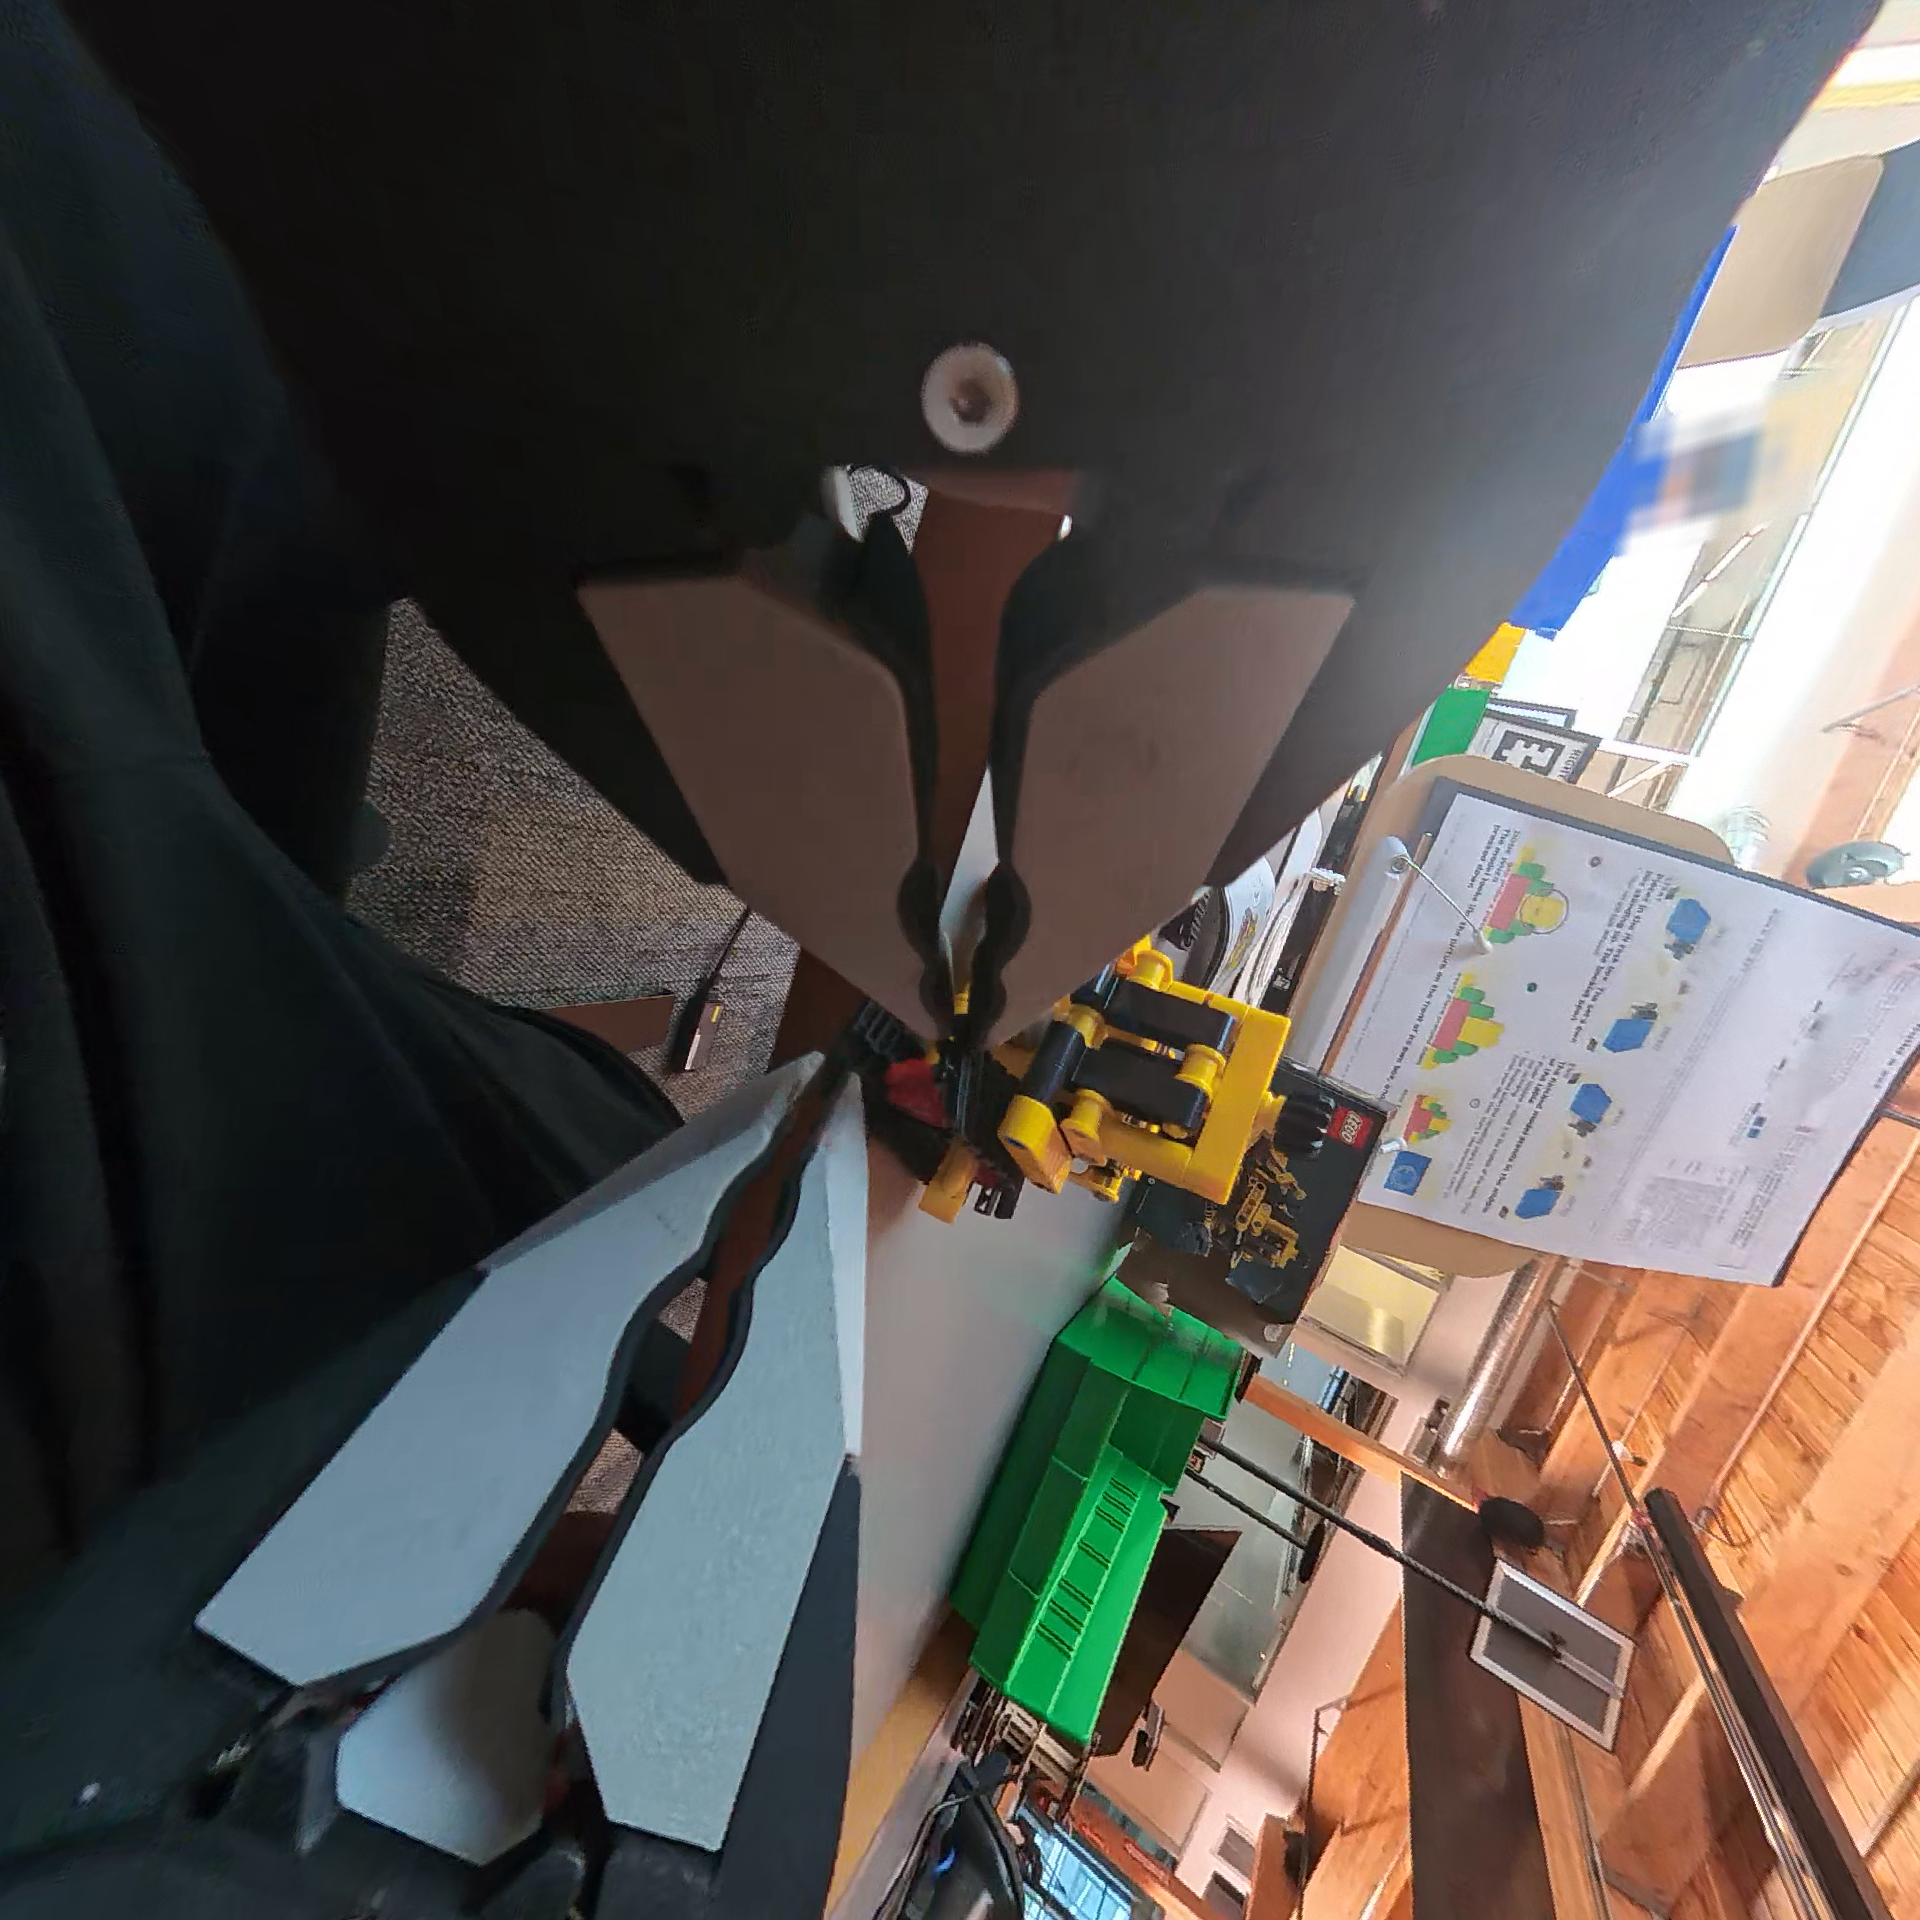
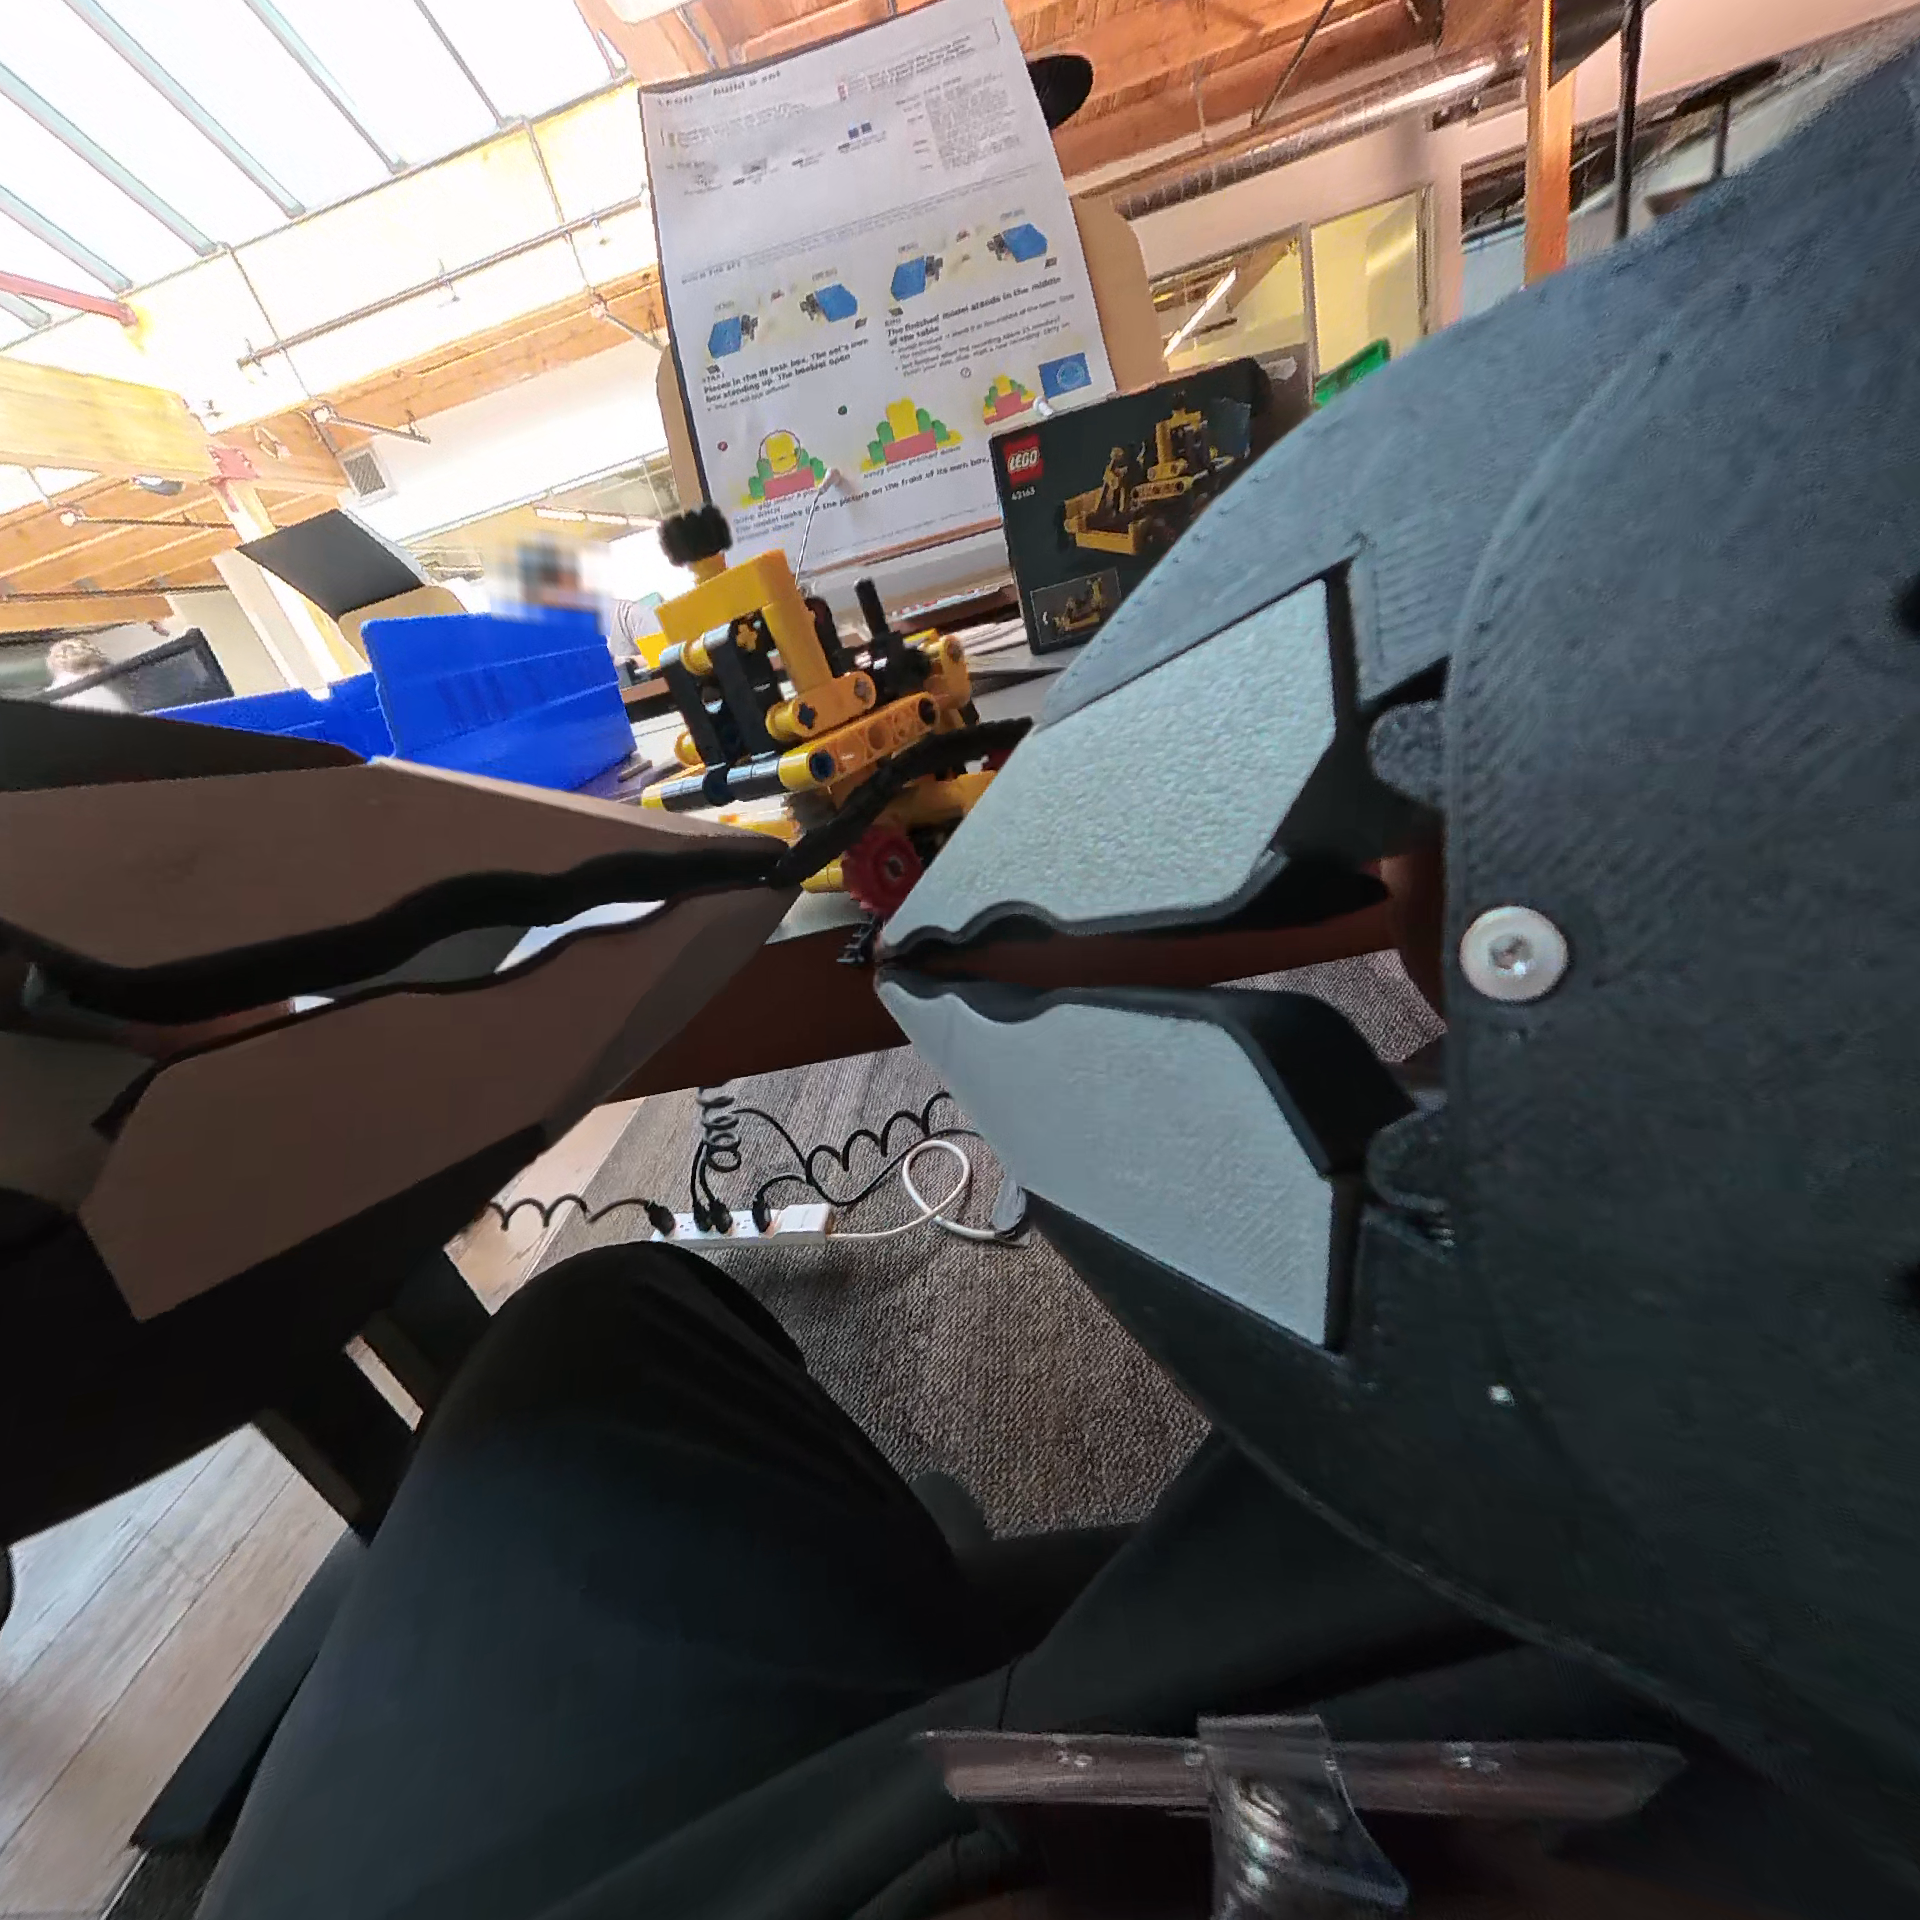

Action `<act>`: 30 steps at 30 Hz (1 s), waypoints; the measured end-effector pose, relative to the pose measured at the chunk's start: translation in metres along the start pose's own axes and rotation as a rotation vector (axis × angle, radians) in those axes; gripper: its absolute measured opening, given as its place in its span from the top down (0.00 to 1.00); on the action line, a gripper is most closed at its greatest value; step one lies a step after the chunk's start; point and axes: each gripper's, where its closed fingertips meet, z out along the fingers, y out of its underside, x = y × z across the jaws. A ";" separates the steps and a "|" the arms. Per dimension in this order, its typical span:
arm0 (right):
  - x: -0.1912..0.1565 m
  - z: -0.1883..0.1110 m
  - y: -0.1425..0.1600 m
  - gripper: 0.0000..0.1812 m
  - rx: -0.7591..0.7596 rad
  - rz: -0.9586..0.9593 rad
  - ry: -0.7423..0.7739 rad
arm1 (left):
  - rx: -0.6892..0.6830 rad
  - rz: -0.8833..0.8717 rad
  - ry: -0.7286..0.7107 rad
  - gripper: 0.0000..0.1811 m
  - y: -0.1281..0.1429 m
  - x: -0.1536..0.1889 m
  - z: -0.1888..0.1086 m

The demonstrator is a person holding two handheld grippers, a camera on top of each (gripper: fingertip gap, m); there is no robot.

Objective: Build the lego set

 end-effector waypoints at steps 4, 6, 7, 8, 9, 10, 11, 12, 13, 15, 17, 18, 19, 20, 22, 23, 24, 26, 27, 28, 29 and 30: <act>0.002 -0.002 -0.002 1.00 0.019 0.049 -0.013 | -0.002 0.011 0.000 1.00 0.000 0.001 0.000; 0.004 -0.003 -0.002 1.00 0.026 0.076 -0.017 | -0.002 0.015 -0.003 1.00 0.000 0.000 0.000; 0.005 -0.003 -0.002 1.00 0.029 0.087 -0.020 | -0.002 0.019 -0.005 1.00 0.000 0.000 0.000; 0.005 -0.004 -0.002 1.00 0.033 0.094 -0.022 | -0.002 0.023 -0.006 1.00 0.000 0.000 0.000; 0.005 -0.004 -0.002 1.00 0.036 0.100 -0.024 | -0.001 0.027 -0.008 1.00 0.000 0.000 0.000; 0.005 -0.004 -0.002 1.00 0.037 0.104 -0.026 | -0.001 0.031 -0.008 1.00 0.000 0.001 0.000; 0.005 -0.004 -0.002 1.00 0.039 0.108 -0.030 | -0.001 0.034 -0.009 1.00 0.000 0.001 0.000; 0.005 -0.004 -0.002 1.00 0.040 0.110 -0.032 | -0.001 0.036 -0.011 1.00 -0.001 0.001 0.000; 0.004 -0.004 -0.002 1.00 0.040 0.110 -0.035 | -0.001 0.040 -0.013 1.00 -0.001 0.001 0.000; 0.002 -0.004 -0.002 1.00 0.040 0.111 -0.043 | -0.002 0.053 -0.020 1.00 -0.001 0.001 0.000; 0.002 -0.004 -0.002 1.00 0.039 0.110 -0.046 | -0.006 0.072 -0.024 1.00 -0.001 0.002 0.001; 0.002 -0.004 -0.002 1.00 0.040 0.112 -0.046 | -0.007 0.080 -0.025 1.00 -0.001 0.003 0.001; 0.002 -0.004 -0.002 1.00 0.040 0.114 -0.047 | -0.007 0.085 -0.027 1.00 -0.001 0.003 0.001; 0.002 -0.004 -0.002 1.00 0.040 0.116 -0.048 | -0.007 0.087 -0.028 1.00 -0.001 0.003 0.001; 0.002 -0.004 -0.002 1.00 0.041 0.120 -0.049 | -0.008 0.089 -0.032 1.00 -0.001 0.002 0.001; 0.002 -0.004 -0.002 1.00 0.042 0.122 -0.050 | -0.007 0.091 -0.033 1.00 -0.001 0.002 0.001; 0.002 -0.004 -0.002 1.00 0.042 0.124 -0.050 | -0.008 0.094 -0.034 1.00 -0.001 0.002 0.002; 0.003 -0.004 -0.003 1.00 0.043 0.124 -0.048 | -0.009 0.106 -0.039 1.00 -0.001 0.002 0.002; 0.003 -0.004 -0.003 1.00 0.043 0.124 -0.047 | -0.010 0.111 -0.041 1.00 0.000 0.002 0.002; 0.003 -0.004 -0.003 1.00 0.043 0.124 -0.048 | -0.011 0.113 -0.041 1.00 0.000 0.003 0.002; 0.003 -0.004 -0.003 1.00 0.043 0.124 -0.048 | -0.011 0.114 -0.042 1.00 0.000 0.003 0.002; 0.003 -0.004 -0.003 1.00 0.043 0.124 -0.048 | -0.011 0.114 -0.043 1.00 0.000 0.003 0.002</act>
